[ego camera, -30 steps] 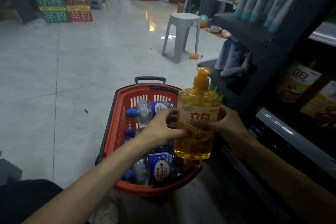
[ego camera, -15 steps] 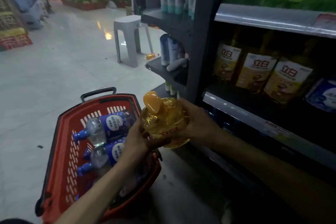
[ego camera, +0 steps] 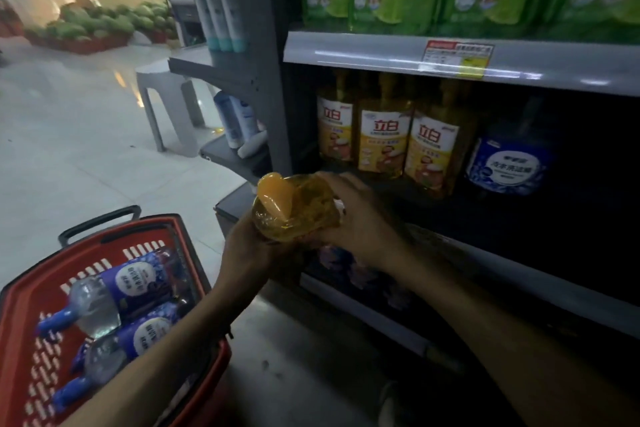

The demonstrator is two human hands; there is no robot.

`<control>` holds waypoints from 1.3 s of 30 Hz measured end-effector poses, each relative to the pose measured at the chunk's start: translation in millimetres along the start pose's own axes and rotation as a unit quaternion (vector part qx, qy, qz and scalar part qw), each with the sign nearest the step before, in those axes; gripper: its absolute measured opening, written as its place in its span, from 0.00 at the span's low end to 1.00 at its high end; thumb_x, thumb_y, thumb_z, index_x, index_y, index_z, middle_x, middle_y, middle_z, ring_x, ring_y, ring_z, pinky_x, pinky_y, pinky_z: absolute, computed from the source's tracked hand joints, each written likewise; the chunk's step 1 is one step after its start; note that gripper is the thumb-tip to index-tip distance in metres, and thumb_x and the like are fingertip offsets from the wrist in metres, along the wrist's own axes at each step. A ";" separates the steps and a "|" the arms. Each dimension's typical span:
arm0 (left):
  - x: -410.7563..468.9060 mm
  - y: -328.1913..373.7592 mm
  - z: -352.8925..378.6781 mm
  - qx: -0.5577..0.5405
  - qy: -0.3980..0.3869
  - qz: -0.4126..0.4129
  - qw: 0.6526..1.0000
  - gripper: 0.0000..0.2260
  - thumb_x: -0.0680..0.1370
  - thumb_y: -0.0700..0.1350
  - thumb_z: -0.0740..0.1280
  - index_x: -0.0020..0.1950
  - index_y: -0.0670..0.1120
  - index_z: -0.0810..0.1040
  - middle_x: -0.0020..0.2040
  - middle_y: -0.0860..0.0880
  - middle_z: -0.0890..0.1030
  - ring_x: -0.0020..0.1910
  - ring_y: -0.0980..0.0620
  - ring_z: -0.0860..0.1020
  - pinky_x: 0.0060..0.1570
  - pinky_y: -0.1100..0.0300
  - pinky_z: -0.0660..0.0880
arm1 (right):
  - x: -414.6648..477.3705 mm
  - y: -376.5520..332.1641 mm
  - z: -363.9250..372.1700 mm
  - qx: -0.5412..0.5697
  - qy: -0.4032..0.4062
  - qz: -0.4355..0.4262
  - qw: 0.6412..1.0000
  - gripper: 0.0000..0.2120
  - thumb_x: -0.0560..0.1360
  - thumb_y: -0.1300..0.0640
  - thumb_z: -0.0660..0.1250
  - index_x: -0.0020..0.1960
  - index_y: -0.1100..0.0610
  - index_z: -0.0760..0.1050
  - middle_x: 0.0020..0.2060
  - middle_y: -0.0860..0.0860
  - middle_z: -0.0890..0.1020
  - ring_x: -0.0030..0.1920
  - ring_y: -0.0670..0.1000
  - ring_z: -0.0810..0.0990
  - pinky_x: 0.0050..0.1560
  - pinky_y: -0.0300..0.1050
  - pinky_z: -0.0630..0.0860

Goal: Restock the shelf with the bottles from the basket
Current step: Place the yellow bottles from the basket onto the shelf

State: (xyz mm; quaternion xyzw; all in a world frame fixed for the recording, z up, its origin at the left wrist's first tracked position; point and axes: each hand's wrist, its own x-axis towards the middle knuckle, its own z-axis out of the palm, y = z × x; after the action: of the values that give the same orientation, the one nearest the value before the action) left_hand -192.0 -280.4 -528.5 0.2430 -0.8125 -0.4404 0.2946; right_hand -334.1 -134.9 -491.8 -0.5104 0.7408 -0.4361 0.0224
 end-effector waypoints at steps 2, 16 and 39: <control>17.2 12.3 14.1 0.004 0.003 0.015 1.000 0.20 0.67 0.52 0.84 0.55 0.51 0.81 0.48 0.53 0.86 0.48 0.56 0.84 0.50 0.53 0.83 | 1.4 8.4 -13.5 -0.004 0.037 -0.001 0.999 0.39 0.66 0.44 0.81 0.72 0.43 0.68 0.65 0.43 0.75 0.63 0.40 0.72 0.62 0.45 0.75; 111.3 64.0 91.1 -0.047 -0.075 0.099 0.991 0.20 0.74 0.42 0.78 0.64 0.47 0.79 0.55 0.53 0.86 0.55 0.61 0.84 0.54 0.58 0.84 | 45.7 58.3 -33.7 0.202 0.314 0.151 0.915 0.34 0.67 0.67 0.79 0.70 0.57 0.72 0.65 0.52 0.80 0.68 0.51 0.76 0.69 0.57 0.74; 122.7 67.5 100.3 -0.092 -0.077 -0.004 0.993 0.24 0.75 0.42 0.77 0.71 0.50 0.77 0.61 0.51 0.83 0.61 0.51 0.81 0.60 0.43 0.82 | 60.1 56.0 -35.1 0.147 0.330 0.219 0.906 0.29 0.71 0.66 0.76 0.69 0.55 0.74 0.64 0.53 0.81 0.66 0.53 0.79 0.61 0.52 0.80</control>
State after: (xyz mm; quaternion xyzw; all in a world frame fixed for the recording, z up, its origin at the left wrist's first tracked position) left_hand -357.5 -270.0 -482.0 0.1837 -0.7880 -0.5317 0.2501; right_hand -420.8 -154.1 -482.8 -0.1530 0.7265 -0.6678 -0.0541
